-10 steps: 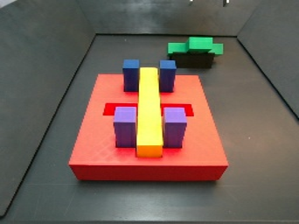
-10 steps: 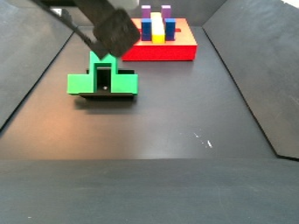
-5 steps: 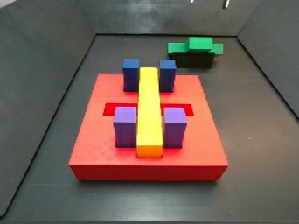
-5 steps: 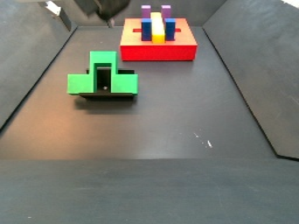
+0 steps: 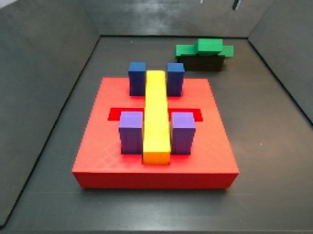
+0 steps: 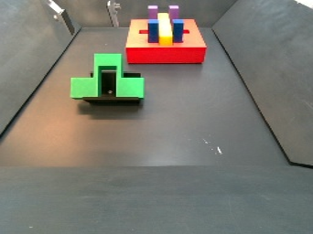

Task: Pick up the green object. Move up. Place the green object on the fixture. Regrasp the green object. Move to above the board. Insert the green object.
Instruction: Regrasp the green object.

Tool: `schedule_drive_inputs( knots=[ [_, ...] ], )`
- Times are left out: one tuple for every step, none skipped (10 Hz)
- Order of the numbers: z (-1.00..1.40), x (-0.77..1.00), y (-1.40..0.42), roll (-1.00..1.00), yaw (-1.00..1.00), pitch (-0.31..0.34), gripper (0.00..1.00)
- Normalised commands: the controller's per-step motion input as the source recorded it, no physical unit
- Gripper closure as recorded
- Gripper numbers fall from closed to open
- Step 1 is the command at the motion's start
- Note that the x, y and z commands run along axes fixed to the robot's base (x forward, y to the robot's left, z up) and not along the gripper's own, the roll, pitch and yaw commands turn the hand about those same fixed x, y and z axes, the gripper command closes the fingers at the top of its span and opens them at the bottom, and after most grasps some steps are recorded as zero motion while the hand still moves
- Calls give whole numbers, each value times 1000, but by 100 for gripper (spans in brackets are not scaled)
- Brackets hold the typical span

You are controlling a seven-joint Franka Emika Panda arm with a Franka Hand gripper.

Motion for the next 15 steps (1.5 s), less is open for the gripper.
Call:
schedule_drive_inputs(
  knots=[
    [0,0,-114,1000,131,57,0],
    [0,0,-131,1000,146,37,0],
    [-60,0,-177,940,120,0,0],
    [-189,0,-257,691,31,0,0],
    [-243,17,-309,323,0,-126,0],
    [-183,69,-311,0,-11,-169,0],
    [-114,69,-269,-109,-60,-197,0],
    [-3,80,-257,-320,-137,-220,0],
    [0,9,-226,-349,-166,-249,0],
    [0,0,-189,-234,-183,-217,0],
    [3,-123,0,0,-3,-69,0],
    [0,0,-6,14,0,0,0],
    [0,-46,0,-294,0,-223,0],
    [29,-94,86,-826,-34,-694,0],
    [183,-249,-46,-217,0,-797,0]
  ],
)
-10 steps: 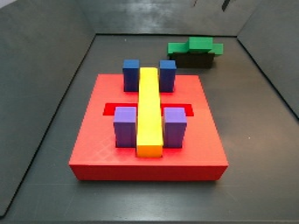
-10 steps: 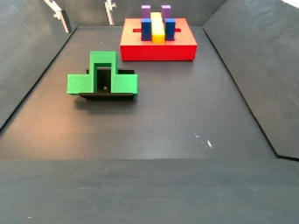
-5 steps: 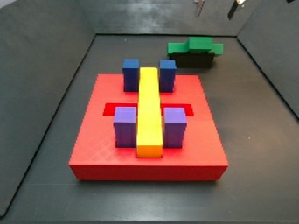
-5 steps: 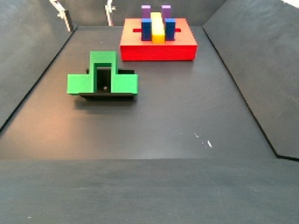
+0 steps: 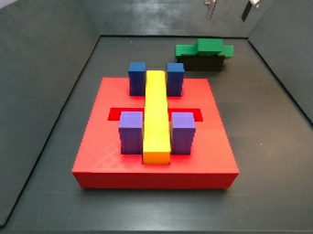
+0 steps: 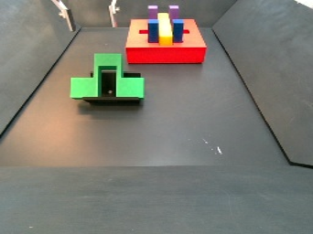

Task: Pick up the green object. Move up. Place the green object on the fixture. Regrasp the green object. Move to above the board. Insert the green object.
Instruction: Regrasp the green object.

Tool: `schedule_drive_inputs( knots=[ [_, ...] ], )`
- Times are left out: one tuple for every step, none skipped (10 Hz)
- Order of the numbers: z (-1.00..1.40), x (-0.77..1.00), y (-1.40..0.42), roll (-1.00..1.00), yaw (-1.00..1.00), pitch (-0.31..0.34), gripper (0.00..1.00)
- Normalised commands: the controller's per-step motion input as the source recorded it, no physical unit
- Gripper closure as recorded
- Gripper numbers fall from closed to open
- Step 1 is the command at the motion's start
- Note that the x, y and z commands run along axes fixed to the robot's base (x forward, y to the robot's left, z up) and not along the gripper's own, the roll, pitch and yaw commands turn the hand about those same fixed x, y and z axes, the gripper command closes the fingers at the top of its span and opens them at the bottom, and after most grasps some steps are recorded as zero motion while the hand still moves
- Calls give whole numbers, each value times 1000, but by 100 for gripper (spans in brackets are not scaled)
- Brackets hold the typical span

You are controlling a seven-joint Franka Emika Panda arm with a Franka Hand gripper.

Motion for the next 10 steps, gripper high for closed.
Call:
schedule_drive_inputs(
  knots=[
    [46,-386,-203,146,0,-889,0],
    [0,-437,-389,914,0,-780,0],
    [0,-220,-340,1000,149,-391,0],
    [0,-114,-271,1000,123,-217,0],
    [0,-143,-317,1000,114,-177,0],
    [-97,0,-397,1000,26,-37,0],
    [-123,69,-314,1000,0,0,0],
    [-137,203,-286,1000,-3,69,0],
    [-520,594,0,603,0,351,0],
    [-586,840,46,291,0,549,0]
  ],
)
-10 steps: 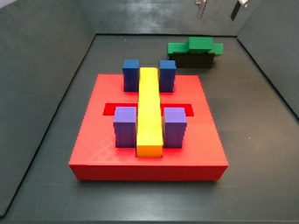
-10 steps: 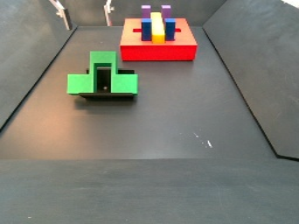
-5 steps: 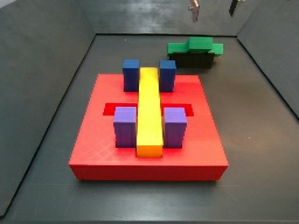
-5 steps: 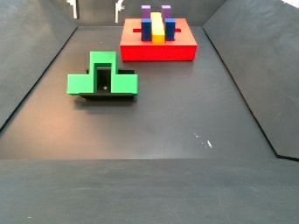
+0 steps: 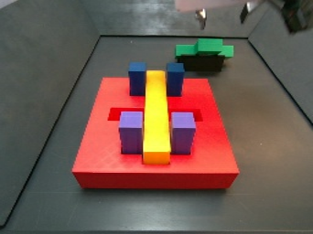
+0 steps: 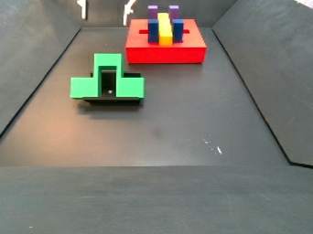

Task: Pick up the green object. Move up. Place the green object on the fixture. Regrasp the green object. Move to above the board. Insert the green object.
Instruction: Regrasp the green object.

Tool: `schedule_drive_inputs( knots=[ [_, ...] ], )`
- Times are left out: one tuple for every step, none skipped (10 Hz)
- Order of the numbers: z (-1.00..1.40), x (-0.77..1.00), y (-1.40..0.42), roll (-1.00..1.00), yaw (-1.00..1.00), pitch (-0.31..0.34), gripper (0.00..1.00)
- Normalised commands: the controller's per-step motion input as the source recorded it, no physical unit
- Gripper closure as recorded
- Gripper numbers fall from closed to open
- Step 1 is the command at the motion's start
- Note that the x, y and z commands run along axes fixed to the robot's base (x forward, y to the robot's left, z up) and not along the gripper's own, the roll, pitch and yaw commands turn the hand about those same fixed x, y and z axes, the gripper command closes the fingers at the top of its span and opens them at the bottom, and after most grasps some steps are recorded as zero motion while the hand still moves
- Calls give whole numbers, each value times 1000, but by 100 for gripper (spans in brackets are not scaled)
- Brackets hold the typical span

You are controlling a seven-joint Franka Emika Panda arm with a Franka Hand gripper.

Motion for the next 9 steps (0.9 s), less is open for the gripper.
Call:
schedule_drive_inputs(
  knots=[
    [-449,683,49,103,0,483,0],
    [-383,634,80,0,31,443,0],
    [-149,183,91,-57,143,103,0],
    [0,0,37,-137,0,0,0],
    [17,-11,9,0,183,0,0],
    [0,0,-23,951,131,40,0],
    [-37,-71,-89,1000,49,0,0],
    [-3,-71,-109,1000,49,0,0],
    [-117,-37,-240,1000,9,0,0]
  ],
)
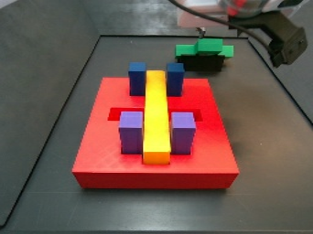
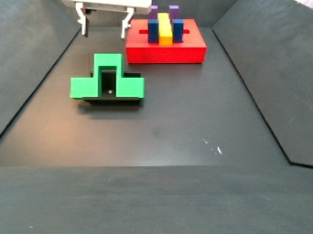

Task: Pick up the green object. Move up. Place the green object on the fixture. Regrasp the green object. Move to above the board. Insert the green object.
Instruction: Regrasp the green object.

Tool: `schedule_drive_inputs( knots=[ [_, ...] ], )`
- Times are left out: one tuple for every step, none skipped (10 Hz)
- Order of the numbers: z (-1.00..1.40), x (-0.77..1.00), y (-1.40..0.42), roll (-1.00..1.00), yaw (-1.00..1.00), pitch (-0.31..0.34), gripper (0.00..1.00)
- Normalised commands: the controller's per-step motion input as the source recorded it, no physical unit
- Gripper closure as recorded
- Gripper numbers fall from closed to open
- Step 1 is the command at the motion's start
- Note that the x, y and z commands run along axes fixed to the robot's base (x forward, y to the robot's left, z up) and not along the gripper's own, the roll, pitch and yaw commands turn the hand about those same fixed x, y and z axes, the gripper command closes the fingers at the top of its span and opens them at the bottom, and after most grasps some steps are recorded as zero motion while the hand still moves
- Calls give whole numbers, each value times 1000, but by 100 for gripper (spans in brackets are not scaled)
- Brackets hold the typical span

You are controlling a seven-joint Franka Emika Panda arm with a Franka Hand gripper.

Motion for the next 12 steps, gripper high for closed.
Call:
schedule_drive_inputs(
  knots=[
    [-129,-9,-229,1000,57,0,0],
    [-100,-9,-209,1000,120,0,0],
    [-114,0,-114,1000,151,34,0],
    [0,0,-40,614,103,31,0],
    [-51,131,0,157,206,37,0],
    [-89,217,34,0,374,49,0],
    [-94,214,57,0,394,43,0],
    [-20,80,0,0,183,0,0],
    [-49,80,20,0,151,0,0],
    [-146,80,123,-23,311,0,0],
    [-166,54,83,0,323,0,0],
    [0,0,0,0,0,37,0]
  ],
)
